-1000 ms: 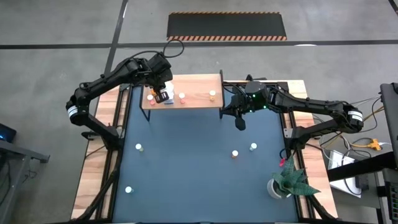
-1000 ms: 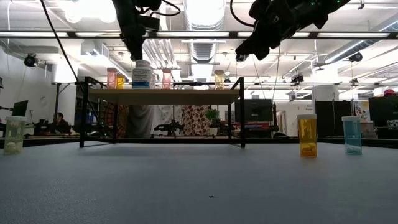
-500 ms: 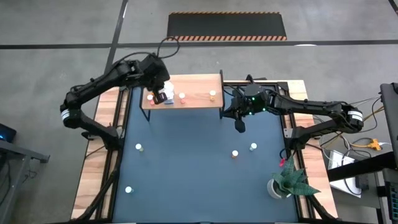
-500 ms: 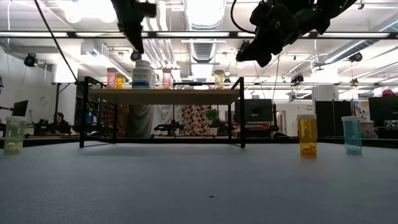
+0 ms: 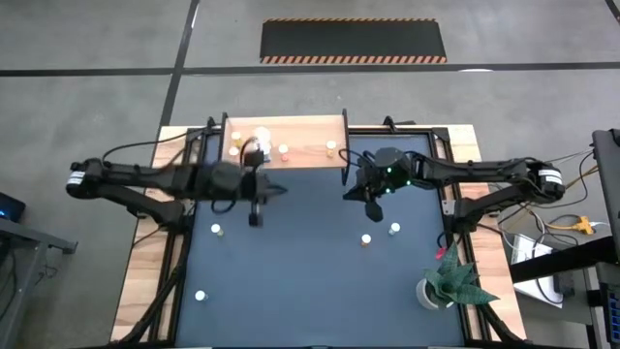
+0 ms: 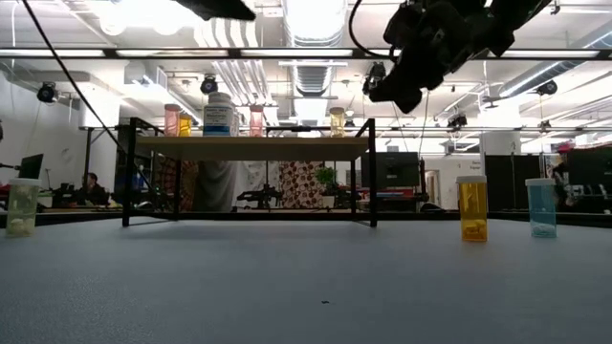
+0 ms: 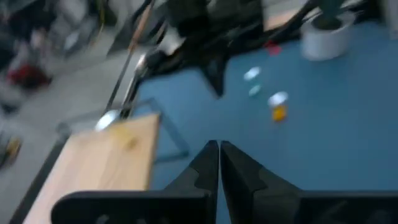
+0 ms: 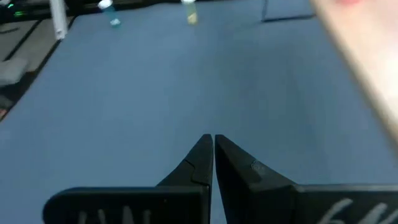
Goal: Pick and place medicine bottles onto shelf by color
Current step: Put the orange pill bottle on the shelf
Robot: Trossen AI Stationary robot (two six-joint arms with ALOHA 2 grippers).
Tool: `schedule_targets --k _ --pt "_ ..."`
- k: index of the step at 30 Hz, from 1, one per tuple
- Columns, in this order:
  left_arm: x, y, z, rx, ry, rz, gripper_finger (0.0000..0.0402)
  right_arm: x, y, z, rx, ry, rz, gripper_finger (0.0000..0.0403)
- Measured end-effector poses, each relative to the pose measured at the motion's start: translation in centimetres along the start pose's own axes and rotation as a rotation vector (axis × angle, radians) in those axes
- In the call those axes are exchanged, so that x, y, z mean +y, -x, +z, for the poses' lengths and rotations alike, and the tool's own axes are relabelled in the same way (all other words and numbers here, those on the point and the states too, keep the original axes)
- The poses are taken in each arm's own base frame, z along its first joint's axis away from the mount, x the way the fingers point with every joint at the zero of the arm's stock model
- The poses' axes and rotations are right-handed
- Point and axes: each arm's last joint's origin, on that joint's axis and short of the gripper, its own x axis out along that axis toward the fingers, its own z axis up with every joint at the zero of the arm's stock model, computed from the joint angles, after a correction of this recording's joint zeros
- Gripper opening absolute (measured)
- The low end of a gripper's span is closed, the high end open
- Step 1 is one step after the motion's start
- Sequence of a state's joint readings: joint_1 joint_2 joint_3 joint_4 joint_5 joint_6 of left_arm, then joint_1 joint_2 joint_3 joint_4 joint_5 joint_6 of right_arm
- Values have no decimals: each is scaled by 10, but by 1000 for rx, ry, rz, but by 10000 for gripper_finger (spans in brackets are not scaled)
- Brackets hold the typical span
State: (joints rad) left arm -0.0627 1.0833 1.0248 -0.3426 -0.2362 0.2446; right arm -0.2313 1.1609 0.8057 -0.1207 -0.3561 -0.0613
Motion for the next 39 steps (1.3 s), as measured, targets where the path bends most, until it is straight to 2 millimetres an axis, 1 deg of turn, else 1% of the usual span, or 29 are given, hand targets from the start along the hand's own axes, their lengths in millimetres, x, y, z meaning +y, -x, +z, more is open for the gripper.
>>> schedule_targets --k 3,5,7,10,13,16,19,23,25,27,30,35,37,39 --pt "-22 1 -14 -101 -60 -45 0 13 -6 -2 20 3 46 9" --pt "-32 3 -21 -154 -86 -65 0 25 -9 -3 29 25 84 9" --pt "-37 6 -26 -191 -89 -77 0 37 -10 -3 43 53 121 9" --pt "-37 14 -28 -225 -82 -78 0 53 -9 -4 108 71 123 9" --pt "-35 20 -27 -243 -78 -73 0 67 -7 -3 176 71 30 9" --pt "-32 26 -25 -268 -120 -57 0 79 -4 -2 234 104 -74 9" --pt "-30 29 -24 -281 -143 -47 0 86 -2 -5 273 125 -112 9" --pt "-30 30 -24 -285 -142 -45 0 88 -1 -9 305 51 -122 17" --pt "-30 28 -24 -280 -143 -46 0 87 0 -13 344 8 -135 33" --pt "-32 26 -25 -267 -147 -50 0 87 2 -17 388 -18 -145 58" --pt "-33 23 -26 -255 -152 -53 0 89 3 -22 437 -26 -120 108" --pt "-34 20 -27 -246 -154 -55 0 97 1 -25 458 4 -92 196" --pt "-34 20 -27 -244 -155 -52 0 98 -2 -27 472 14 -88 224" --pt "-34 20 -27 -241 -153 -42 0 97 -7 -34 502 16 -92 242"
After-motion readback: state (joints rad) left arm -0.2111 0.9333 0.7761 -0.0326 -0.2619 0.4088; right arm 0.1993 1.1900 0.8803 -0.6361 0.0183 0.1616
